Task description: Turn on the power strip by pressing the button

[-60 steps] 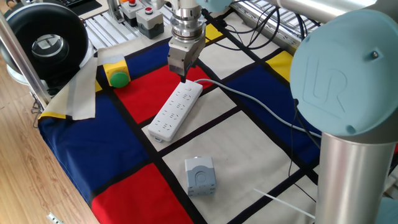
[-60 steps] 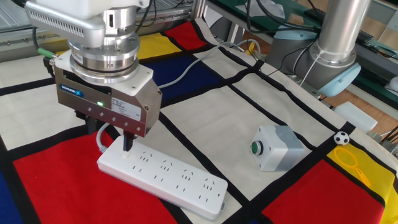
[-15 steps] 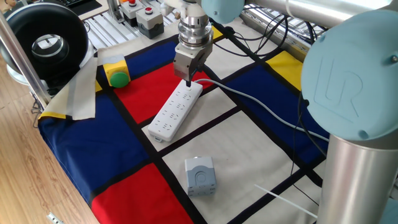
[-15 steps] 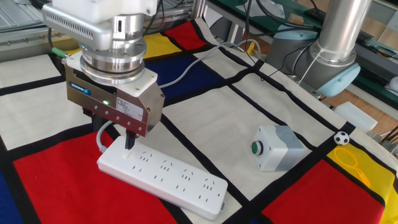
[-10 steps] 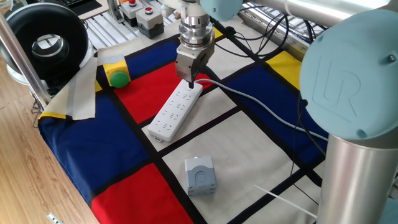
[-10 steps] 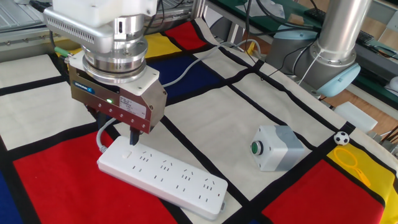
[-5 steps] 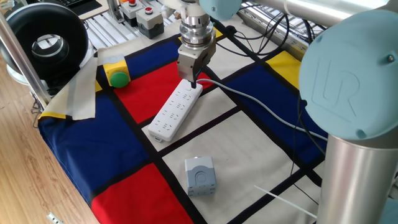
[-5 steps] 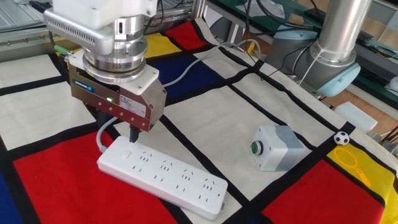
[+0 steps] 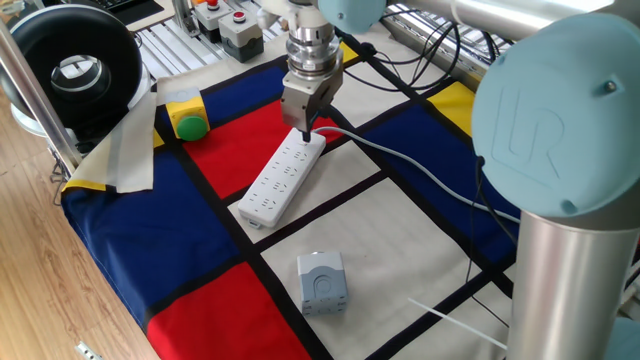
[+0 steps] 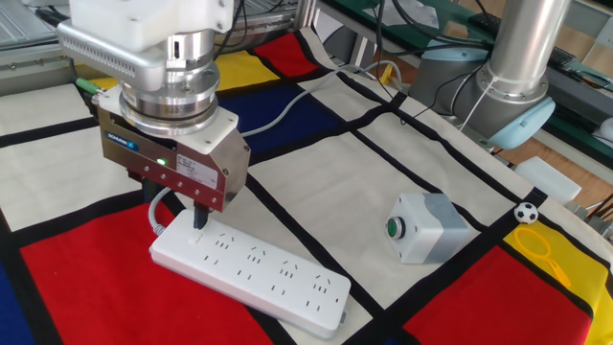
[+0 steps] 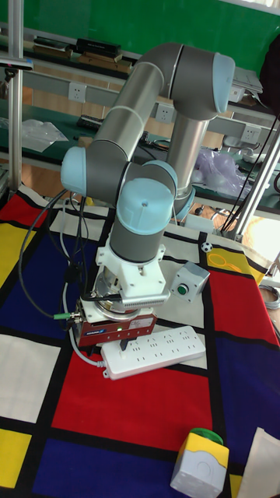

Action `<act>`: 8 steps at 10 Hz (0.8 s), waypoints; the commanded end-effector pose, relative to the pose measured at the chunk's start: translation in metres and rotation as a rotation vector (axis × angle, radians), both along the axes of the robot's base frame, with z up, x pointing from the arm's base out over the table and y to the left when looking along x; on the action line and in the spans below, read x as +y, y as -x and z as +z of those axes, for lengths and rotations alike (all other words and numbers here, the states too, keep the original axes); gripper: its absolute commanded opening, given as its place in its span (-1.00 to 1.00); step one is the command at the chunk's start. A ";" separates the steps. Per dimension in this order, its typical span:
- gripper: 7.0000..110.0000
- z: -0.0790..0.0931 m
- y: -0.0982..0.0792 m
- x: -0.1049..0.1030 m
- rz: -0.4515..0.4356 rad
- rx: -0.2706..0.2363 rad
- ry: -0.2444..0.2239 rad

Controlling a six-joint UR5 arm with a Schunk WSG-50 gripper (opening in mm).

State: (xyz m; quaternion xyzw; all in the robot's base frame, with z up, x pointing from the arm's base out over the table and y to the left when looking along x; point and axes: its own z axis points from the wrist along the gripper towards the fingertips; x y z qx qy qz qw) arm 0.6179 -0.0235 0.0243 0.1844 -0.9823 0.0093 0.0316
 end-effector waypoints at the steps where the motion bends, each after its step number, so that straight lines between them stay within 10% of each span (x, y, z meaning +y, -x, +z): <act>1: 0.15 0.001 -0.007 0.001 -0.003 -0.005 -0.016; 8: 0.15 -0.004 -0.013 0.003 -0.008 -0.009 -0.013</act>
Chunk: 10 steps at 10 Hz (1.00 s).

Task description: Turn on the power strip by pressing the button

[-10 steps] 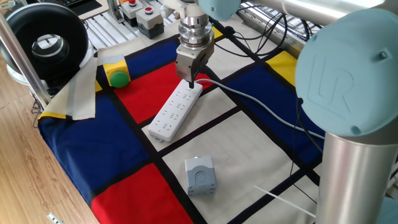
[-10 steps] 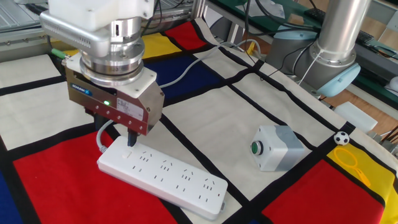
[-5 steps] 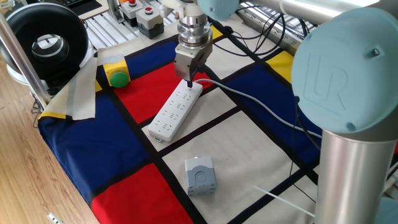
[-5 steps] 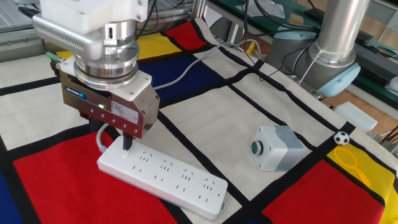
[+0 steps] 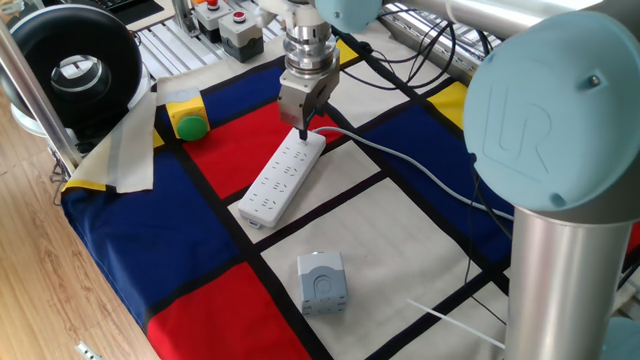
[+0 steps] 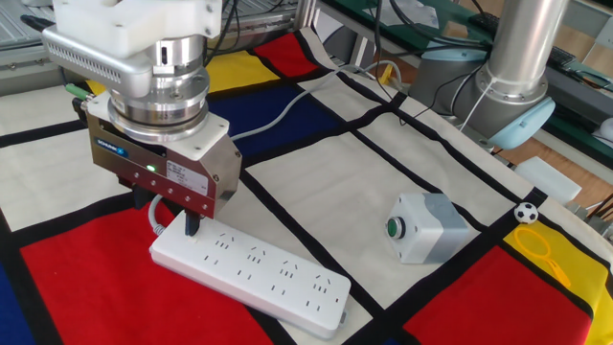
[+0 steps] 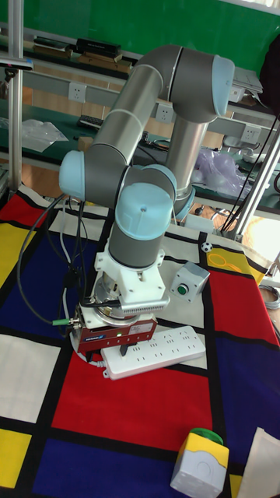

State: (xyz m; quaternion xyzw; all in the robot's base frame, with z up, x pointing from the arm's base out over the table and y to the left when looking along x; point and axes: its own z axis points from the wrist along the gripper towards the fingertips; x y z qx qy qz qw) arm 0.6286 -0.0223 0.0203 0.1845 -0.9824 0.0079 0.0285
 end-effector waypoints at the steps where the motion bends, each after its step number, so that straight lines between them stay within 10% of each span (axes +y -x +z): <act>1: 0.15 -0.001 -0.002 0.003 -0.009 -0.004 -0.011; 10: 0.15 -0.003 -0.001 0.003 -0.006 -0.001 -0.008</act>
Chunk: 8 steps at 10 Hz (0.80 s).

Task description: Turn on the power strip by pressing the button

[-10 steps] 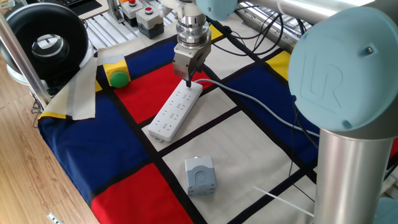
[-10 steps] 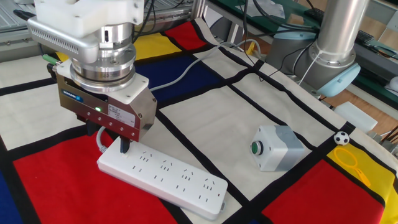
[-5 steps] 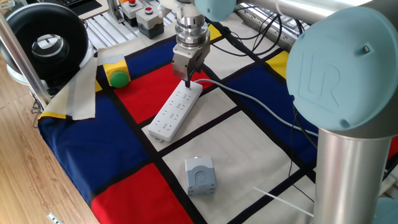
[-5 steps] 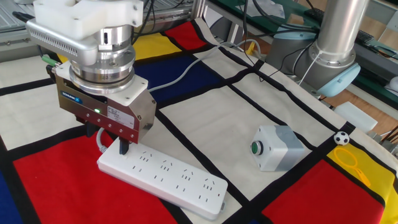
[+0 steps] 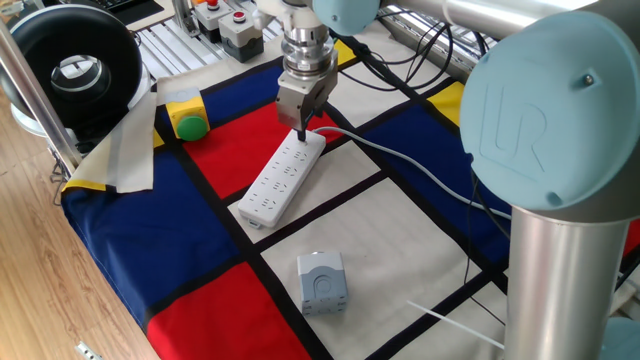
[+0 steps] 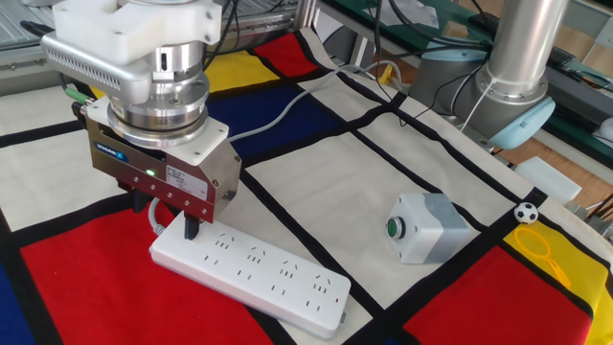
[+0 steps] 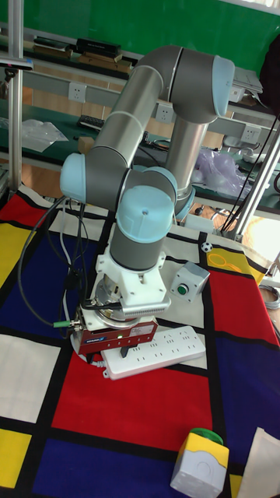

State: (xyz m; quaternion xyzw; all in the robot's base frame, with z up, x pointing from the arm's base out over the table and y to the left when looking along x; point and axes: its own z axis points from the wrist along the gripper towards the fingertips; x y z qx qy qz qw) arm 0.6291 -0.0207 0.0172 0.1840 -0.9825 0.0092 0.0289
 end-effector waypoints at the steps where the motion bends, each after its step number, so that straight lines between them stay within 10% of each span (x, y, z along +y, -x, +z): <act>1: 0.15 0.000 0.000 0.002 -0.006 0.000 -0.010; 8: 0.15 -0.001 0.000 0.003 -0.010 0.000 -0.010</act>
